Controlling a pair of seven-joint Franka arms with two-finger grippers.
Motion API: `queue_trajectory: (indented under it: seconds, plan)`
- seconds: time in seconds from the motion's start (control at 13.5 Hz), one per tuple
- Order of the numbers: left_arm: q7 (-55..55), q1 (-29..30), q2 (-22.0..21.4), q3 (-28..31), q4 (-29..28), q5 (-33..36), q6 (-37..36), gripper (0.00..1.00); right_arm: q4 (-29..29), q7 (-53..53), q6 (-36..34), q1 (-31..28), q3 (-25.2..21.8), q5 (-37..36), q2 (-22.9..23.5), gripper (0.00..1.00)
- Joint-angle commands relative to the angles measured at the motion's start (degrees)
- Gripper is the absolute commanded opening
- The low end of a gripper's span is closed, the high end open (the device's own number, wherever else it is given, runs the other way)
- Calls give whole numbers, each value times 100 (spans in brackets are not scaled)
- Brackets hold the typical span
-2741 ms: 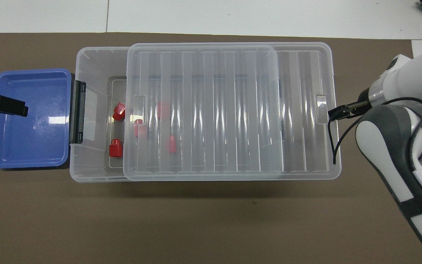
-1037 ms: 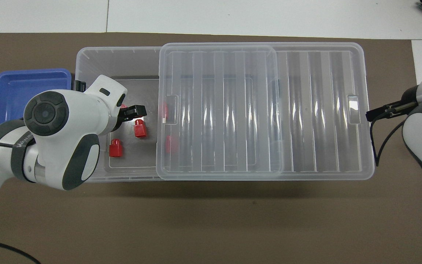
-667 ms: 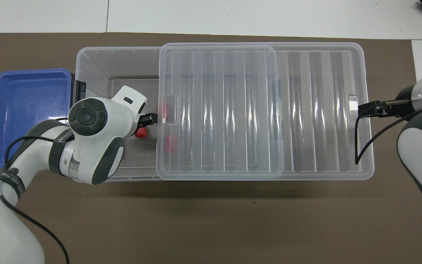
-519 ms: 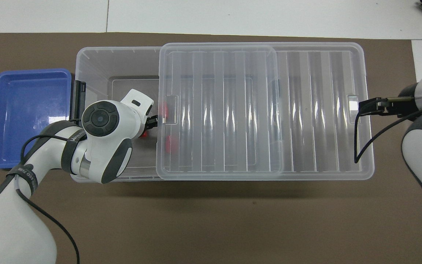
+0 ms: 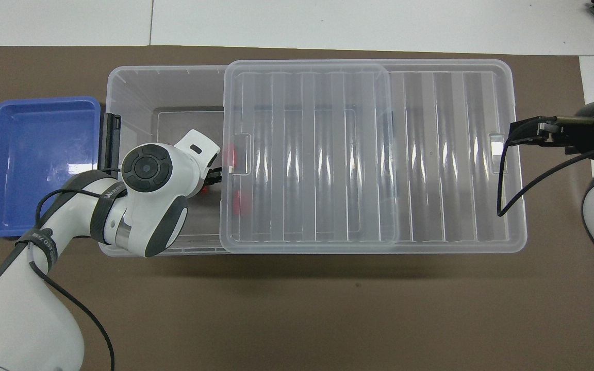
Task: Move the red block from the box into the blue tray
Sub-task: 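Grasp a red block with the left gripper and lift it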
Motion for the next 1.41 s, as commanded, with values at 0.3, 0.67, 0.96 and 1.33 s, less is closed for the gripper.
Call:
queue_trajectory:
  seconds: [0.3,0.67,0.96,1.33]
  plan:
    - [321,81,-153,35,-261,107,133,95,99,77,-13,-140,5,219,61,100]
    - [286,72,-144,44,-244,98,107,21,64,33,-57,-158,-4,210,35,100]
    - [365,81,-310,62,-17,98,-426,2,64,25,-74,-184,-4,210,26,100]
    - [461,169,-926,97,1387,19,-3043,2,63,25,-74,-210,-4,210,26,100]
